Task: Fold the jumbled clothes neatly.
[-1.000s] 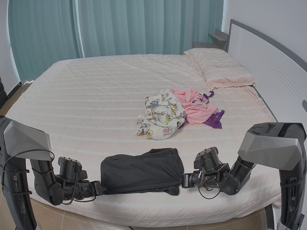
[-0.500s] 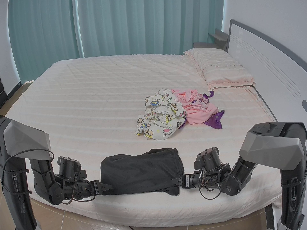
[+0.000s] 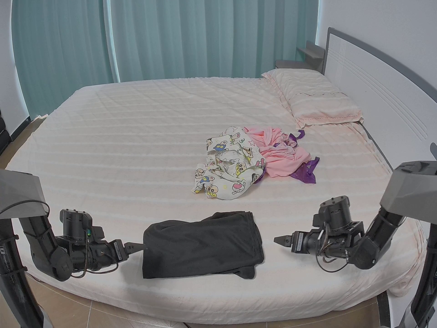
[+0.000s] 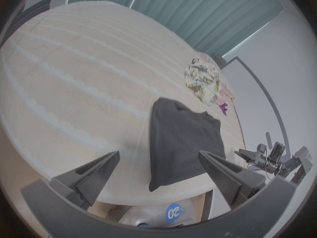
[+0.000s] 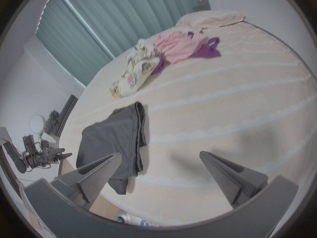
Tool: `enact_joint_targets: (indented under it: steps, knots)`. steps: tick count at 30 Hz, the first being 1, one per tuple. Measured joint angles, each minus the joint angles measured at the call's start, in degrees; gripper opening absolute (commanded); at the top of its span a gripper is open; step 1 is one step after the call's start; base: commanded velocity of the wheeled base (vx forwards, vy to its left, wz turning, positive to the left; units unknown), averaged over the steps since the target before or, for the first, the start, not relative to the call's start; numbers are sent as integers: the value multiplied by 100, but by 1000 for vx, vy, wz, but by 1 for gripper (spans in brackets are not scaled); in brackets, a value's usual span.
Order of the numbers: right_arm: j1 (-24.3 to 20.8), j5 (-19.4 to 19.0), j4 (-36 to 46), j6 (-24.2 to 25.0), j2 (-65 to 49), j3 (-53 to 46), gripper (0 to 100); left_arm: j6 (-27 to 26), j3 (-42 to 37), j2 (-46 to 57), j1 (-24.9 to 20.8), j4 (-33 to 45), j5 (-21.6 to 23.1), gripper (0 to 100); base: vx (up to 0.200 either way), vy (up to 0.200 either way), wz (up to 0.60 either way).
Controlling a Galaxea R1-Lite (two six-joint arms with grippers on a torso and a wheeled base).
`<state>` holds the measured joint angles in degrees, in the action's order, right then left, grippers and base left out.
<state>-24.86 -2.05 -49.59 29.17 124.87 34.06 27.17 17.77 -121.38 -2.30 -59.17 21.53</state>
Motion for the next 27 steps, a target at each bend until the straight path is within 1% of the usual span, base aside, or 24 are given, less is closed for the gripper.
enact_joint_targets:
  steps: [6,10,16,19,22,27]
  knots:
    - [375,112,-143,99,-1003,-610,100,52,105,634,182,216,44,100,0,0,0]
    - [566,260,-173,117,-1910,-1017,100,241,80,1220,255,301,63,100,0,0,0]
    - [681,744,-173,85,-3499,-1755,100,512,-166,2400,354,383,80,100,0,0,0]
    - [700,1009,-158,9,-4358,-2172,100,586,-408,3081,373,427,91,100,0,0,0]
    - [706,1184,-77,-154,-5194,-2558,100,633,-701,3716,364,496,121,100,0,0,0]
    - [747,1408,541,-449,-6552,-2962,100,670,-1161,4713,305,741,204,100,0,0,0]
